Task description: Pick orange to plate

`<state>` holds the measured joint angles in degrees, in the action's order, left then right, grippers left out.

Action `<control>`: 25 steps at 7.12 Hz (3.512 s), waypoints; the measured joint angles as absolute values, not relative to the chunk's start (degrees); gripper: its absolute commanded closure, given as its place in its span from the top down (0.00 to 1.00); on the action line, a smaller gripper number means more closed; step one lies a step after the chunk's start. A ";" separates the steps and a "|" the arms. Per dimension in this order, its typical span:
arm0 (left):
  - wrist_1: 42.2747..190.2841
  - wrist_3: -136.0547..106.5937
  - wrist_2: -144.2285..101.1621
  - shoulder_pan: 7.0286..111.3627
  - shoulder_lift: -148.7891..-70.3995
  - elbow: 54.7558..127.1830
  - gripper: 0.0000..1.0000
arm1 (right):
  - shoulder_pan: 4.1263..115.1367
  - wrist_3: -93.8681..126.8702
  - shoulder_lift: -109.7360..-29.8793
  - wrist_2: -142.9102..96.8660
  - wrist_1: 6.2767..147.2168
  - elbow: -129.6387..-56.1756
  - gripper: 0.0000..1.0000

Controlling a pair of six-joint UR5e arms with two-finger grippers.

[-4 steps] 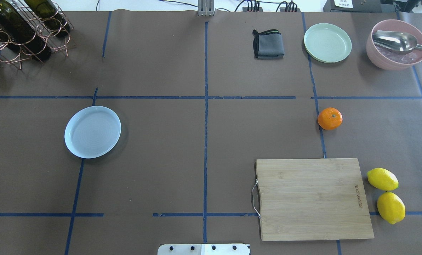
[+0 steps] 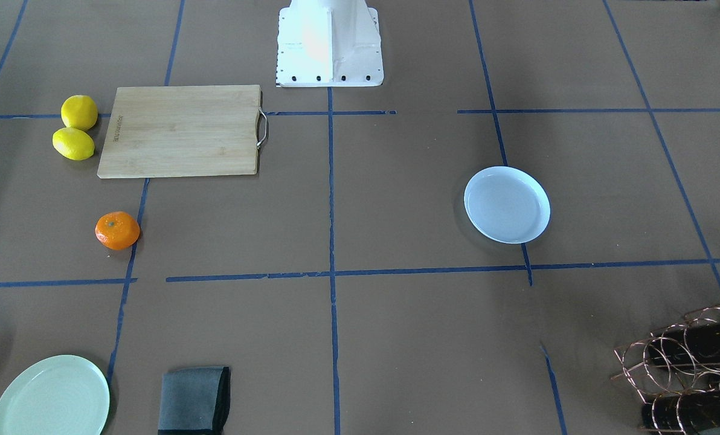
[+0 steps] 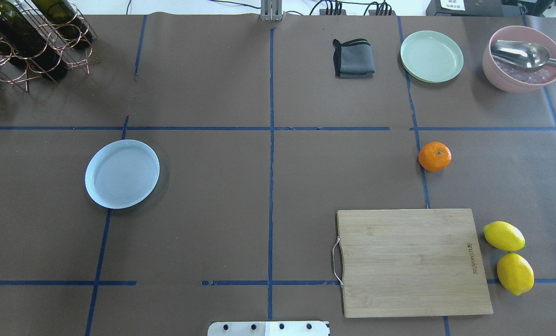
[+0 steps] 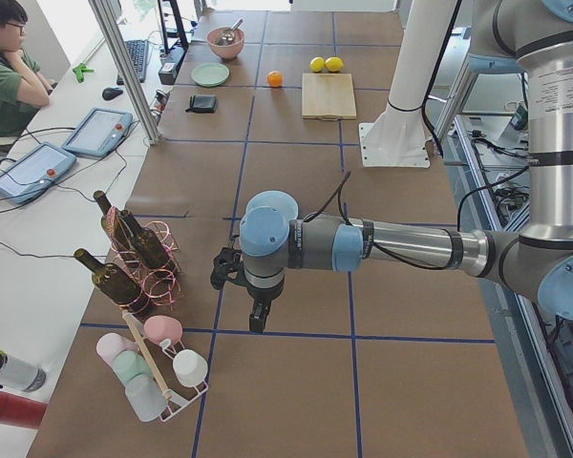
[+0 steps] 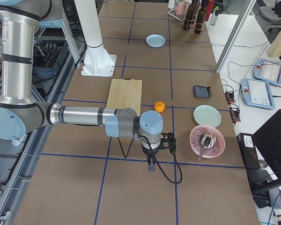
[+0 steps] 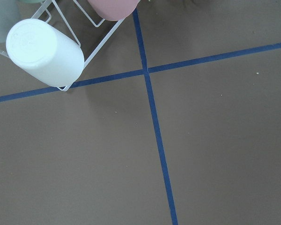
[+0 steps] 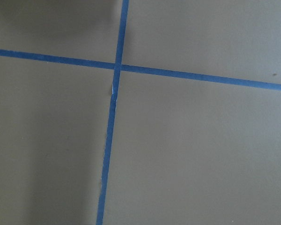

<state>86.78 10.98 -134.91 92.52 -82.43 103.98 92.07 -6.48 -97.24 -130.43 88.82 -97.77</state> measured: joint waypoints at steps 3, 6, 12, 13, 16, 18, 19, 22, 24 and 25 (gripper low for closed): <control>89.56 10.56 -134.99 92.47 -87.84 105.47 1.00 | 90.33 -6.77 -96.94 -131.34 88.93 -100.04 1.00; 107.13 9.47 -135.64 91.40 -91.99 105.58 1.00 | 89.17 -6.41 -97.19 -135.66 87.59 -104.66 1.00; 135.08 -28.97 -124.03 64.44 -86.89 104.08 1.00 | 83.99 0.24 -97.63 -141.65 77.09 -105.40 1.00; 138.35 -38.56 -116.94 58.06 -85.63 103.81 0.97 | 83.90 0.35 -97.64 -141.67 77.02 -105.39 1.00; 142.60 -63.78 -98.09 40.34 -84.33 101.71 0.75 | 83.85 0.35 -97.75 -141.60 76.99 -105.32 1.00; 142.78 -70.87 -92.56 34.89 -84.63 100.05 0.25 | 83.85 0.35 -97.81 -141.63 76.99 -105.30 1.00; 142.74 -72.03 -91.56 33.92 -84.80 99.53 0.00 | 83.85 0.35 -97.82 -141.62 76.99 -105.29 1.00; 142.58 -72.53 -90.98 33.27 -84.88 99.36 0.00 | 83.85 0.33 -97.82 -141.59 76.99 -105.25 1.00; 142.44 -72.34 -91.22 33.30 -85.02 100.83 0.00 | 83.85 0.33 -97.82 -141.59 76.99 -105.24 1.00; 142.11 -72.28 -91.45 33.30 -86.01 102.29 0.00 | 83.85 0.34 -97.82 -141.59 76.99 -105.22 1.00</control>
